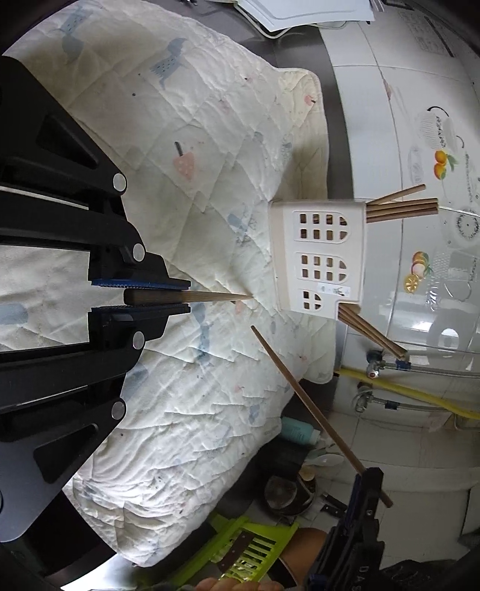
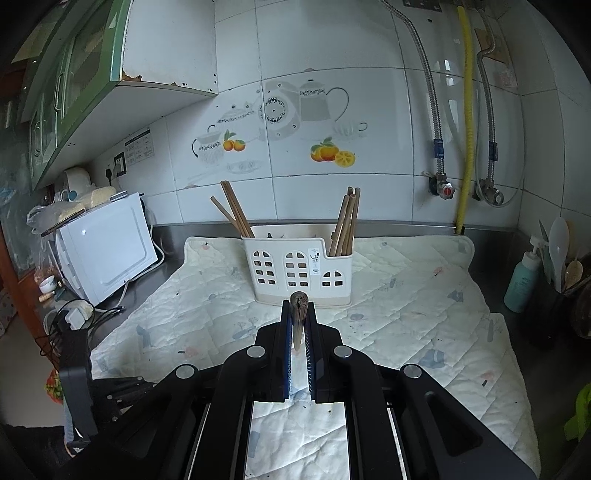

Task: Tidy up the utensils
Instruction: 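Lift both chopsticks upright and carry both tools over the holder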

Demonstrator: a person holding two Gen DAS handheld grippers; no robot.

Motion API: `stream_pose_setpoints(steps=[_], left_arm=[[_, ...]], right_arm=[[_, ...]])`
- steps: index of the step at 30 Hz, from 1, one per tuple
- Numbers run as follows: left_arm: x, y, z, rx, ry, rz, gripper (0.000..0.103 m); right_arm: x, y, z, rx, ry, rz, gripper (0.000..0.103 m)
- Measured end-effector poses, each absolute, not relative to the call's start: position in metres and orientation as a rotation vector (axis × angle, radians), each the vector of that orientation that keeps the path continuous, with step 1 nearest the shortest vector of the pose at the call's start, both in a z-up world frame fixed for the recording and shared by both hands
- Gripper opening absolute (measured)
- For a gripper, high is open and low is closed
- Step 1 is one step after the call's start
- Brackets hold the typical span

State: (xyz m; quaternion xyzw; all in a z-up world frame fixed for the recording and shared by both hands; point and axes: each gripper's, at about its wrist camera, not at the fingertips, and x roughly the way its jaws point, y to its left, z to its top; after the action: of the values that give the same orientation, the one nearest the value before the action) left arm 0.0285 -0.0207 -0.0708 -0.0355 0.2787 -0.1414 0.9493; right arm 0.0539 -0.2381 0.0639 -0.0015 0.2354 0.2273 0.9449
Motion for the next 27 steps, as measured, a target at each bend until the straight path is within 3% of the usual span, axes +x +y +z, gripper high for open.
stream_pose_setpoints(steps=[27], left_arm=[[0.073, 0.006, 0.037, -0.060, 0.389, -0.263, 0.005]], right_arm=[[0.120, -0.207, 0.150, -0.088, 0.407, 0.549, 0.006]])
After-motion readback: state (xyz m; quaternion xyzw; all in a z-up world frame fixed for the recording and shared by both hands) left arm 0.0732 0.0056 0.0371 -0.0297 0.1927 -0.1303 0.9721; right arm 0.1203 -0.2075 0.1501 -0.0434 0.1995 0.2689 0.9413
